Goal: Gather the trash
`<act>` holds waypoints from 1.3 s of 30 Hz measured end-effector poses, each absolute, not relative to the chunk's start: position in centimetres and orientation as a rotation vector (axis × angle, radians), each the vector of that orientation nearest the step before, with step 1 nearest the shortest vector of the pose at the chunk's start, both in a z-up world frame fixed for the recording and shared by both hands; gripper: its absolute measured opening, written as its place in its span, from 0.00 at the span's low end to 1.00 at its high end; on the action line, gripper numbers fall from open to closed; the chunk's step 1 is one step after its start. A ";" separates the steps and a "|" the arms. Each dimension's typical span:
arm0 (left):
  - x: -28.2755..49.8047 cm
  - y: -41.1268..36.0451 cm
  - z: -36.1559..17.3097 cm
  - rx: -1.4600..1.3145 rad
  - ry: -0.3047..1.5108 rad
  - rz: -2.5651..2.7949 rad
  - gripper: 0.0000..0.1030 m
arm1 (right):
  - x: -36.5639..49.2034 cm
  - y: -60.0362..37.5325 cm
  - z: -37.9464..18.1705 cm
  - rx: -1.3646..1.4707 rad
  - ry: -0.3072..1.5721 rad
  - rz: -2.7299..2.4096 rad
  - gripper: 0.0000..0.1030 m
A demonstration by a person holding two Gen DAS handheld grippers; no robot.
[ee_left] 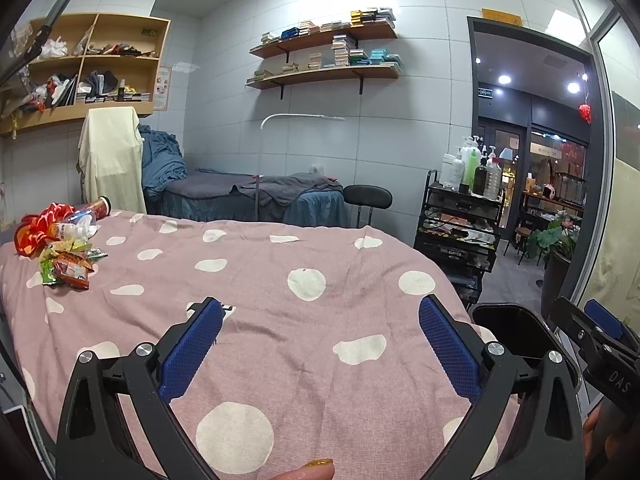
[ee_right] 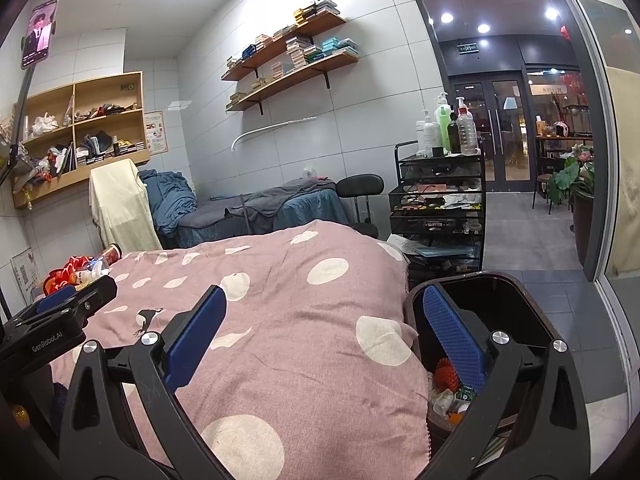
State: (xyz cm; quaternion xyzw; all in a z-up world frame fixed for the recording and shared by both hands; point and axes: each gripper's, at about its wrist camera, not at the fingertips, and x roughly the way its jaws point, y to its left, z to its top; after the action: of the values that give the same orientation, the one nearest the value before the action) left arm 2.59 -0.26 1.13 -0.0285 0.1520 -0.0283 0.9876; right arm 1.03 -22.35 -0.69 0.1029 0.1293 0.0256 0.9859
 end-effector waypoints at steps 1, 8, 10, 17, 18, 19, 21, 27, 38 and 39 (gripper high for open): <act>2.6 -0.3 1.1 -0.057 0.306 -0.057 0.95 | 1.1 -22.4 -0.7 0.208 0.260 0.051 0.95; 2.6 -0.3 1.1 -0.054 0.302 -0.058 0.95 | 1.3 -22.5 -0.9 0.217 0.266 0.048 0.95; 2.7 -0.2 1.0 -0.054 0.301 -0.060 0.95 | 1.2 -22.6 -0.8 0.217 0.265 0.048 0.95; 2.6 -0.3 1.0 -0.053 0.302 -0.059 0.95 | 1.2 -22.6 -0.9 0.217 0.266 0.049 0.95; 2.7 -0.2 1.0 -0.054 0.304 -0.060 0.95 | 1.3 -22.5 -1.0 0.216 0.267 0.049 0.95; 2.7 -0.1 1.0 -0.055 0.304 -0.061 0.95 | 1.3 -22.5 -1.0 0.216 0.269 0.048 0.95; 2.8 0.0 1.1 -0.055 0.304 -0.061 0.95 | 1.3 -22.5 -1.0 0.217 0.270 0.050 0.95; 2.7 0.0 1.0 -0.053 0.306 -0.067 0.95 | 1.4 -22.5 -1.0 0.219 0.269 0.050 0.95; 2.6 0.0 1.0 -0.052 0.304 -0.069 0.95 | 1.4 -22.4 -1.0 0.219 0.272 0.050 0.95; 2.6 0.0 1.0 -0.052 0.304 -0.070 0.95 | 1.4 -22.4 -1.0 0.219 0.272 0.050 0.95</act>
State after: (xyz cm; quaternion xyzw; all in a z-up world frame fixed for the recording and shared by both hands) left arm 2.56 0.02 0.98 -0.0261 0.1513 -0.0346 0.9875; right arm 1.44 -22.45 -1.03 0.1090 0.1353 0.0250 0.9845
